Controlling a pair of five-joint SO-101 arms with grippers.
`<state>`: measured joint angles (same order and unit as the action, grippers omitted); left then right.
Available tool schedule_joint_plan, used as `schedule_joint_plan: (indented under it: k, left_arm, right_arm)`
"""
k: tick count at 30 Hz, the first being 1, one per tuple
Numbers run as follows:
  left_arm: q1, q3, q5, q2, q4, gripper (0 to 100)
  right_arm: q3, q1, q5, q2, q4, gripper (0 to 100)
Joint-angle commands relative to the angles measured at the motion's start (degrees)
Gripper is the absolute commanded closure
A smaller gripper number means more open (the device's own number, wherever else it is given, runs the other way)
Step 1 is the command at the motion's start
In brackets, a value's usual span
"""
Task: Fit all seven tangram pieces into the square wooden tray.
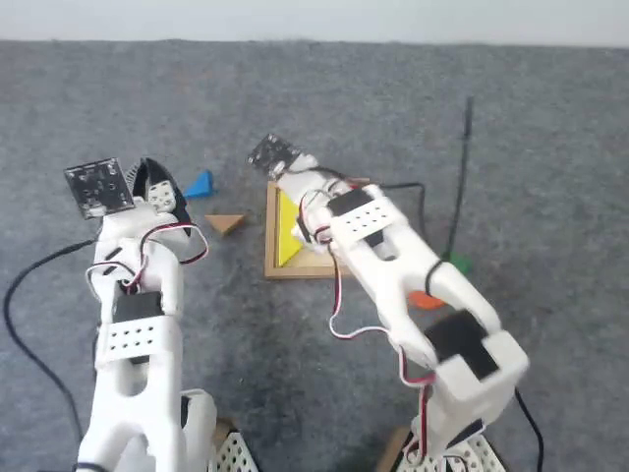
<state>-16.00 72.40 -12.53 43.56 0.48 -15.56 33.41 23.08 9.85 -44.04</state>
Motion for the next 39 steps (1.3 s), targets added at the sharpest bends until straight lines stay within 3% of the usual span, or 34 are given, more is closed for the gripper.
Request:
schedule_joint_plan:
  k: [1, 8, 16, 30, 39]
  left_arm:
    - [-0.3, -2.1, -0.7, -1.1, -1.8, 99]
    - [-0.4, -4.3, -0.7, -5.5, -1.8, 99]
    - [-0.4, -4.2, -0.7, -5.3, -1.8, 99]
    - [-0.3, -4.2, -0.4, -5.3, -1.8, 99]
    - [-0.3, -4.2, -0.4, -5.3, -1.8, 99]
  right_arm:
    - [-0.6, 0.0, 0.4, -6.7, 2.9, 99.0]
    - [-0.1, 1.9, -2.8, -1.1, 12.2, 99.1]
    - [0.7, 1.1, 4.0, -0.2, -2.2, 99.1]
    - [1.1, 8.4, 4.2, 8.1, 8.6, 99.1]
    - [1.0, 4.8, 4.2, -4.7, -0.5, 99.1]
